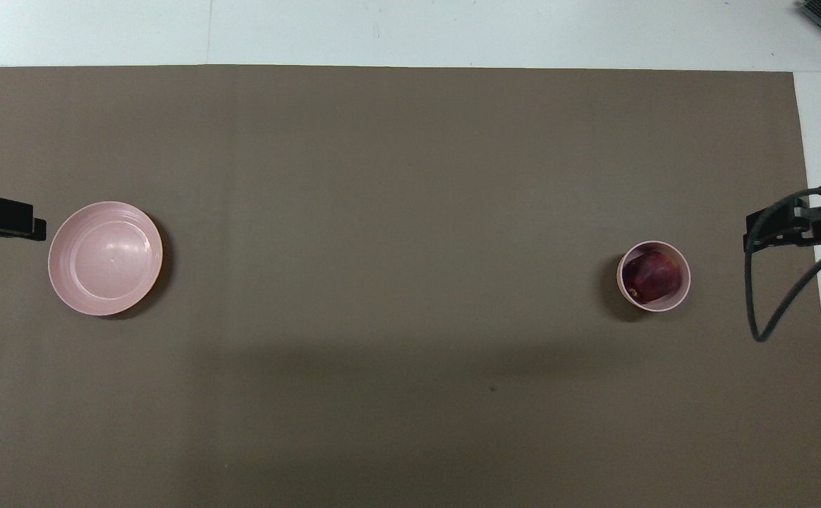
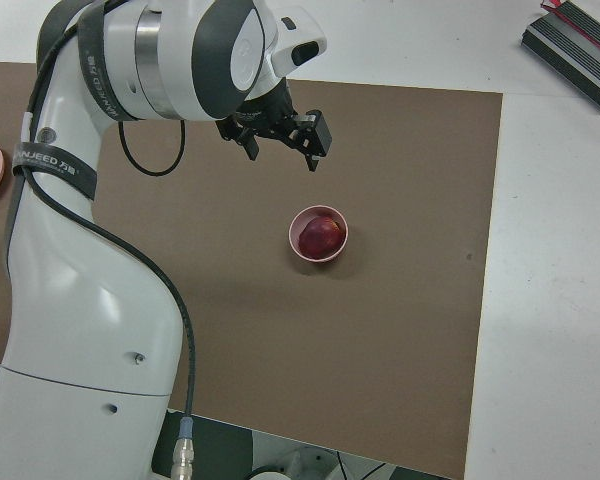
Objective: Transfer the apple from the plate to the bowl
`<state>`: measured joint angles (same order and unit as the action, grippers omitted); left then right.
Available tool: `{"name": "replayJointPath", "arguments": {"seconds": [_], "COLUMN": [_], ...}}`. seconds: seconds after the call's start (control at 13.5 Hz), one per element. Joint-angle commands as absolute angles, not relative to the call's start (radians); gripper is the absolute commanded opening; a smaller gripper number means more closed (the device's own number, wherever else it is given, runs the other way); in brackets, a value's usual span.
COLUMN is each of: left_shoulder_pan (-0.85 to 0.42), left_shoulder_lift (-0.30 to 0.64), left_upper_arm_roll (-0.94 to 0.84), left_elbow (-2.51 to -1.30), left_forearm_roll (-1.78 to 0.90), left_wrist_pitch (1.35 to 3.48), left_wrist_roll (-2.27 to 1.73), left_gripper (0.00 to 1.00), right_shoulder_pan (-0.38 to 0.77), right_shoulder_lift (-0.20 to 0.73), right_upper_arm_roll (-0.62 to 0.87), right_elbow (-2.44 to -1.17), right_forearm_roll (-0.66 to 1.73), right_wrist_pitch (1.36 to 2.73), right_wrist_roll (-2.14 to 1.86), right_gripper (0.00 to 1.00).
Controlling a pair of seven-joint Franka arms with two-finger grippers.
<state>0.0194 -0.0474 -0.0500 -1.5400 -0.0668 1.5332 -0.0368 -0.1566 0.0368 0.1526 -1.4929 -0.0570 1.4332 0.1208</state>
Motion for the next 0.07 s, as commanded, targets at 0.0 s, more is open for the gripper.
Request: {"name": "replayJointPath", "arguments": {"seconds": [0.0], "left_shoulder_pan": [0.025], "left_shoulder_lift": [-0.067], "left_upper_arm_roll": [-0.055], "left_elbow": [-1.562], "left_forearm_roll": [-0.052], "left_wrist_pitch": [1.526], "left_wrist_roll": [-0.023], "left_gripper": [1.00], "right_shoulder_pan": [-0.166], "right_shoulder_lift": [0.037], "right_upper_arm_roll": [0.153], "right_elbow": [-1.485], "right_forearm_roll": [-0.034], "right_wrist_pitch": [1.427], "right_wrist_roll": [0.106], "right_gripper": [1.00]}}
